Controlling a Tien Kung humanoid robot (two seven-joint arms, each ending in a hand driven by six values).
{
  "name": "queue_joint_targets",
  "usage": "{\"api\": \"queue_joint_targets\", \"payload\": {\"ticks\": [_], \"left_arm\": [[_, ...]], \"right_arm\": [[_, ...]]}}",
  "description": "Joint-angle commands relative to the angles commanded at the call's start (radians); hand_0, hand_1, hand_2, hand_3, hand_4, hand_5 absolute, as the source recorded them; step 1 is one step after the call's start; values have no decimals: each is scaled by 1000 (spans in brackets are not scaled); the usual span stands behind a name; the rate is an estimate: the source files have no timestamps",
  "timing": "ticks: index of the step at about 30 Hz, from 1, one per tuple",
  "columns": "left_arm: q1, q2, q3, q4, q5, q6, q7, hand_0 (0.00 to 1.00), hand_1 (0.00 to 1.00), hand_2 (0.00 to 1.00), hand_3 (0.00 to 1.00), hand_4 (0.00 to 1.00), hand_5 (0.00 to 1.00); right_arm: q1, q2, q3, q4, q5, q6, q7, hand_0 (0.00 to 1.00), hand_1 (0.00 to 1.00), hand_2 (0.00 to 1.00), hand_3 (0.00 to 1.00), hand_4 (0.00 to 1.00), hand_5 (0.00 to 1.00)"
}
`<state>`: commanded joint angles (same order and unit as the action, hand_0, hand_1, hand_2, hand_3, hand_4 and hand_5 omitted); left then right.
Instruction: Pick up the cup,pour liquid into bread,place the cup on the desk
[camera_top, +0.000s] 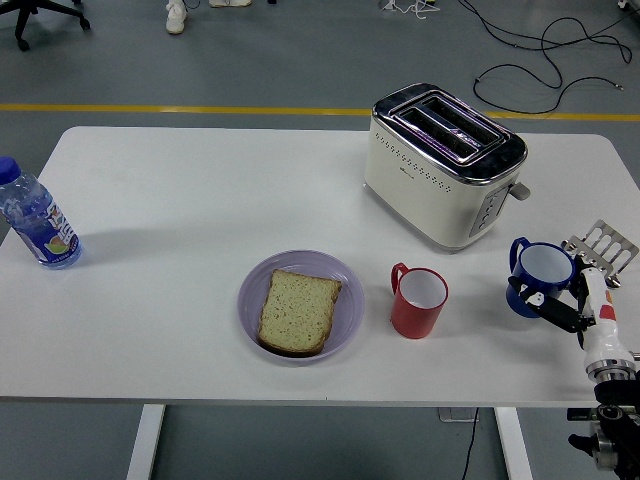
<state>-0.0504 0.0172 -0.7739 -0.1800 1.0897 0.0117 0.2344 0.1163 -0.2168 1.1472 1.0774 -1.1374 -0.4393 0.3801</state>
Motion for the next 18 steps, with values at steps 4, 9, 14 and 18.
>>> {"api": "queue_joint_targets", "payload": {"ticks": [4, 9, 14, 18], "left_arm": [[0, -1, 4, 0, -1, 0, 0, 655, 694, 718, 610, 345, 946], [1, -2, 4, 0, 2, -1, 1, 655, 694, 718, 610, 345, 946], [3, -2, 3, 0, 7, -2, 2, 655, 694, 718, 610, 344, 945], [6, -2, 2, 0, 13, -3, 3, 655, 694, 718, 610, 345, 945]], "right_arm": [[2, 7, -2, -28, 3, 1, 5, 401, 408, 543, 558, 599, 2], [1, 12, -11, -51, 2, 4, 7, 401, 408, 543, 558, 599, 2], [1, 16, -20, -60, -4, 9, 7, 410, 412, 551, 559, 610, 2], [1, 16, -25, -64, -5, 11, 6, 424, 419, 556, 564, 627, 2]]}}
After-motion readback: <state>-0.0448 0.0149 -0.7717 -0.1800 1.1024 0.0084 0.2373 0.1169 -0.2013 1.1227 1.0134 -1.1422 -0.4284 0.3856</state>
